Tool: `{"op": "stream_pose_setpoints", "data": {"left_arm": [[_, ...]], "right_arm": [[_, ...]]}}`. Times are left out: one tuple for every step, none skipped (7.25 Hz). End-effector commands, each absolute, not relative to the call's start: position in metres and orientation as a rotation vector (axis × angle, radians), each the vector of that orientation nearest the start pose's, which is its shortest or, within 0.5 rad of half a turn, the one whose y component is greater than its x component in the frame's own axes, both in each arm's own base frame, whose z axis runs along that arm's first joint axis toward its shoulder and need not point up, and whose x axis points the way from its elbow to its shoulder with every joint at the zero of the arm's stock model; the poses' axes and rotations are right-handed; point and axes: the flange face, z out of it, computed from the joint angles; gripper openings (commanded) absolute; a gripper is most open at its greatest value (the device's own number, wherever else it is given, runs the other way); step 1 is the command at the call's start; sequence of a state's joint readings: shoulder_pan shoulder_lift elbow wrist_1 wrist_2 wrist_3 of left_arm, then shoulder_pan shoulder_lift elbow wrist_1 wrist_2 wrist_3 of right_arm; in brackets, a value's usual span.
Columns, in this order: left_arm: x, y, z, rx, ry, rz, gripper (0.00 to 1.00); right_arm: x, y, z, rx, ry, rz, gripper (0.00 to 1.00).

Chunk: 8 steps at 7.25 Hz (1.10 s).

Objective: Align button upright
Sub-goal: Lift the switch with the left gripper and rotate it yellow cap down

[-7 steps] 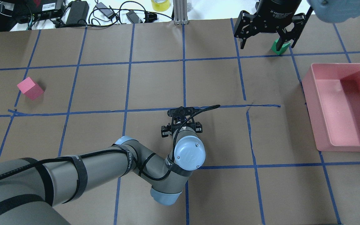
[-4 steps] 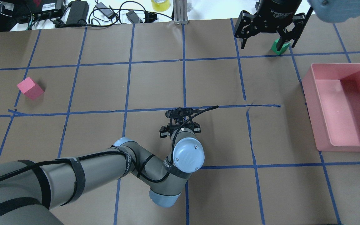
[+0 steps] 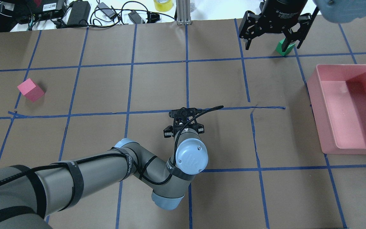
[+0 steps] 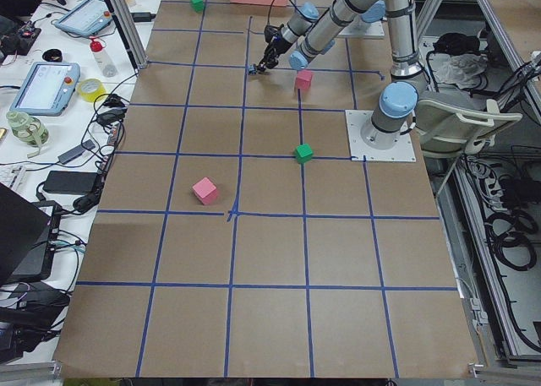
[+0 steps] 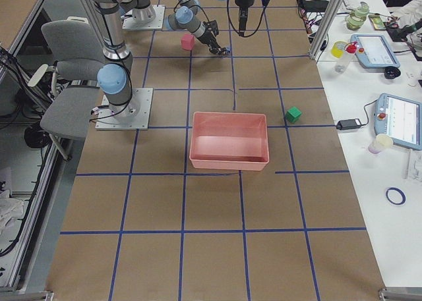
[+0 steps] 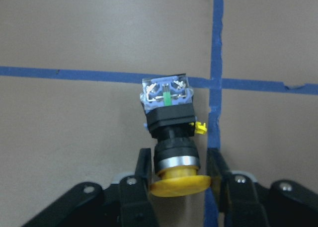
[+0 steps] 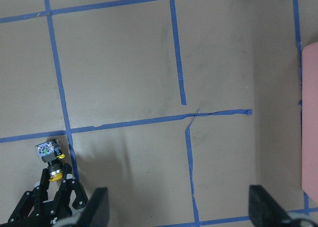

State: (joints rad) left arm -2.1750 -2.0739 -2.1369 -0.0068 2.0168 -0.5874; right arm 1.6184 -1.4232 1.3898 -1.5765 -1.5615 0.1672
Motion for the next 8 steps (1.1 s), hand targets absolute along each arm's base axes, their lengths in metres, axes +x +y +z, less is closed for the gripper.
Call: {"op": "stream_pose_setpoints", "data": {"left_arm": [[-0.358, -0.409, 0.193, -0.187, 2.884, -0.942, 0.0], [-0.347, -0.44, 0.216, -0.24, 2.967, -0.834, 0.0], [-0.332, -0.464, 0.234, -0.301, 3.022, -0.653, 0.0], [-0.323, -0.479, 0.248, -0.375, 3.064, -0.438, 0.0], [-0.317, -0.497, 0.265, -0.567, 3.085, -0.259, 0.0], [-0.319, -0.507, 0.28, -0.755, 3.108, -0.107, 0.0], [-0.31, -0.517, 0.28, -1.041, 3.106, 0.104, 0.0], [-0.309, -0.523, 0.27, -1.293, 3.081, 0.275, 0.0]], "right_arm": [[0.16, -0.551, 0.501, 0.187, 3.124, -0.061, 1.0], [0.16, -0.551, 0.499, 0.187, 3.124, -0.054, 1.0], [0.16, -0.551, 0.501, 0.187, 3.124, -0.061, 1.0], [0.159, -0.552, 0.5, 0.189, 3.125, -0.056, 1.0], [0.159, -0.551, 0.501, 0.189, 3.125, -0.061, 1.0], [0.159, -0.551, 0.501, 0.189, 3.125, -0.061, 1.0], [0.159, -0.552, 0.5, 0.189, 3.125, -0.056, 1.0], [0.16, -0.552, 0.499, 0.189, 3.124, -0.056, 1.0]]}}
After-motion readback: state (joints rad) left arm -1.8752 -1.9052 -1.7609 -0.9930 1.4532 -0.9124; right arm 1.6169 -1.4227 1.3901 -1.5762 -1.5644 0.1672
